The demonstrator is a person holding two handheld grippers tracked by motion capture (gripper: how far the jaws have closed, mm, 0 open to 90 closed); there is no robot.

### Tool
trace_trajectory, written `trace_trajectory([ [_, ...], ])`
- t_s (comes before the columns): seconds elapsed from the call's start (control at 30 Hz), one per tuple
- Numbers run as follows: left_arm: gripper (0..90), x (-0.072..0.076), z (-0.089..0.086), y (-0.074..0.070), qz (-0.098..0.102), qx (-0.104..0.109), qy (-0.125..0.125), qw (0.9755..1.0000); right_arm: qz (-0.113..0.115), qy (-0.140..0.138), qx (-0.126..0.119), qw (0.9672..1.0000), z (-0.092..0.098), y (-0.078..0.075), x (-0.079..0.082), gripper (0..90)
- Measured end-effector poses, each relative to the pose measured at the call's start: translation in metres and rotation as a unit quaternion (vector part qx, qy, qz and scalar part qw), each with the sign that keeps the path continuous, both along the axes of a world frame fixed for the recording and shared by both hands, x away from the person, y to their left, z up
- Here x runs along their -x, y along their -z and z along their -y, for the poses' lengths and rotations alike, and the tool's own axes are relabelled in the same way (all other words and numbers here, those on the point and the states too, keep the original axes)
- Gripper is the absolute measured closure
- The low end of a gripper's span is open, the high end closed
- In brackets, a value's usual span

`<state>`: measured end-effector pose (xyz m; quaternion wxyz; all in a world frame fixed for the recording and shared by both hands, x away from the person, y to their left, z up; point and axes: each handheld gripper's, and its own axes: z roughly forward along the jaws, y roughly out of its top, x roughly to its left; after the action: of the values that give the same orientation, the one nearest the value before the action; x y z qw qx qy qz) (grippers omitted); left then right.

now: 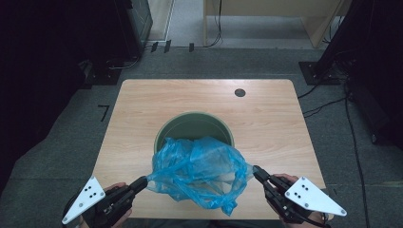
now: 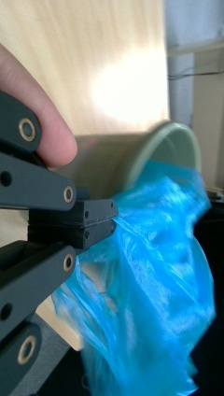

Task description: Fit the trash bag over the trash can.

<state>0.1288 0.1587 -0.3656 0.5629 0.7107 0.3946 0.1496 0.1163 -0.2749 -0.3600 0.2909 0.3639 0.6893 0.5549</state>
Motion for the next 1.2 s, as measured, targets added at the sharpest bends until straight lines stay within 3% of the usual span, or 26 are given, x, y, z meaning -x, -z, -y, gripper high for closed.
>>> trace_trajectory([
  [0.2, 90.0, -0.014, -0.009, 0.011, -0.005, 0.002, -0.034, 0.9994, -0.024, 0.027, -0.007, 0.9993, 0.012, 0.012, -0.008, 90.0],
  [0.3, 89.8, -0.033, -0.001, 0.018, 0.001, -0.017, -0.061, 0.9980, -0.026, 0.046, 0.003, 0.9986, 0.009, 0.021, -0.027, 90.0],
  [0.43, 88.7, -0.047, 0.004, 0.020, 0.010, -0.015, -0.086, 0.9962, -0.027, 0.057, 0.002, 0.9980, 0.007, 0.025, -0.046, 90.0],
  [0.47, 87.8, -0.056, 0.007, 0.022, 0.014, 0.005, -0.105, 0.9943, -0.035, 0.063, -0.007, 0.9974, 0.006, 0.026, -0.060, 90.0],
  [0.5, 87.3, -0.056, 0.007, 0.022, 0.014, 0.005, -0.105, 0.9943, -0.035, 0.063, -0.007, 0.9974, 0.006, 0.026, -0.060, 90.0],
  [0.57, 86.5, -0.067, 0.013, 0.025, 0.016, 0.025, -0.131, 0.9909, -0.044, 0.067, -0.019, 0.9966, 0.000, 0.029, -0.081, 90.0],
  [0.6, 86.5, -0.072, 0.017, 0.027, 0.018, 0.032, -0.143, 0.9891, -0.044, 0.067, -0.019, 0.9966, 0.000, 0.029, -0.081, 90.0],
  [0.63, 86.1, -0.077, 0.021, 0.030, 0.021, 0.026, -0.150, 0.9881, -0.040, 0.071, -0.013, 0.9966, -0.008, 0.032, -0.093, 90.0],
  [0.7, 86.0, -0.087, 0.030, 0.036, 0.027, 0.018, -0.169, 0.9850, -0.043, 0.070, -0.014, 0.9965, -0.012, 0.034, -0.099, 90.0],
  [0.73, 86.2, -0.096, 0.035, 0.042, 0.018, 0.026, -0.181, 0.9830, -0.053, 0.074, -0.019, 0.9957, -0.020, 0.039, -0.112, 90.0],
  [0.8, 87.3, -0.099, 0.038, 0.046, 0.015, 0.024, -0.183, 0.9828, -0.064, 0.073, -0.021, 0.9951, -0.028, 0.047, -0.122, 90.0],
  [0.93, 89.7, -0.114, 0.050, 0.060, -0.015, 0.011, -0.173, 0.9847, -0.087, 0.059, -0.020, 0.9942, -0.043, 0.062, -0.131, 90.0],
  [0.97, 89.8, -0.114, 0.050, 0.060, -0.015, 0.011, -0.173, 0.9847, -0.090, 0.057, -0.020, 0.9941, -0.046, 0.065, -0.132, 90.0],
  [1.0, 89.9, -0.118, 0.054, 0.065, -0.033, 0.016, -0.162, 0.9861, -0.092, 0.055, -0.019, 0.9940, -0.048, 0.067, -0.132, 90.0],
  [1.03, 90.0, -0.118, 0.054, 0.065, -0.033, 0.016, -0.162, 0.9861, -0.092, 0.055, -0.019, 0.9940, -0.048, 0.067, -0.132, 90.0],
  [1.07, 90.0, -0.121, 0.055, 0.067, -0.046, 0.022, -0.159, 0.9860, -0.096, 0.054, -0.018, 0.9938, -0.050, 0.068, -0.131, 90.0],
  [1.1, 90.0, -0.127, 0.054, 0.071, -0.068, 0.038, -0.157, 0.9845, -0.099, 0.056, -0.018, 0.9933, -0.051, 0.069, -0.131, 90.0],
  [1.2, 90.0, -0.131, 0.054, 0.076, -0.085, 0.038, -0.154, 0.9836, -0.108, 0.057, -0.031, 0.9920, -0.049, 0.066, -0.130, 90.0],
])
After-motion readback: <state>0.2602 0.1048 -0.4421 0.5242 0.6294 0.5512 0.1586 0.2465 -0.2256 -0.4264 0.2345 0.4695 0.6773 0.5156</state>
